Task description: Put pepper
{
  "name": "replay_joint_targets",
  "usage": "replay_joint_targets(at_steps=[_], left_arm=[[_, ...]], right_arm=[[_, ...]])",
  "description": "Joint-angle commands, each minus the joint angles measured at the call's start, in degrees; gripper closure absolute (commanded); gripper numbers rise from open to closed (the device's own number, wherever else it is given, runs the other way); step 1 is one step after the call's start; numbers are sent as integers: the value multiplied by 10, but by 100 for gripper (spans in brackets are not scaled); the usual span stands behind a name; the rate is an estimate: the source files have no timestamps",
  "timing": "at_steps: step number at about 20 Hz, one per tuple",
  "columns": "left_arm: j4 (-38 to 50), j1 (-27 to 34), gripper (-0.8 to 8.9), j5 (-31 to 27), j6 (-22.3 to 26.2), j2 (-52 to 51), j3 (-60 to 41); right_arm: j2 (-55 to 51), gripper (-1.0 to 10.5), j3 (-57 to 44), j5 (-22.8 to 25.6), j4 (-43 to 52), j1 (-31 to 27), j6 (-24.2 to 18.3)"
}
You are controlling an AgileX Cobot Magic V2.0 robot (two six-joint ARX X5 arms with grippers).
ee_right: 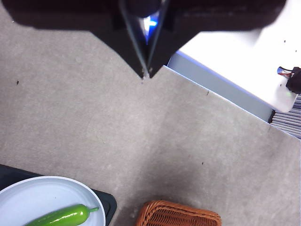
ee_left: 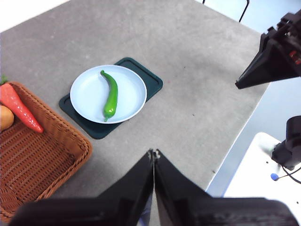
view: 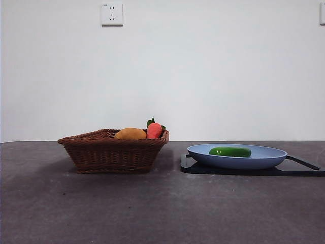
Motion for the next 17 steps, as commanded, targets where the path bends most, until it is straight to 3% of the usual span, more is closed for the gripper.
replay_joint_targets(at_steps=[1,4,6,10,17], left_arm=[[12,6,806,-21,32,0,11],[71,66,806,-46,55,-26,10],[118,128,806,-42,79,-59,10],[181,266,806,-41,82,-136,-20],[497,454,806,-46,112,-355,-375]], right_arm=[[3,936,11,0,2,2,3],[3,936,11,0,2,2,3],[3,936,11,0,2,2,3],[3,936,11,0,2,2,3],[3,936,11,0,2,2,3]])
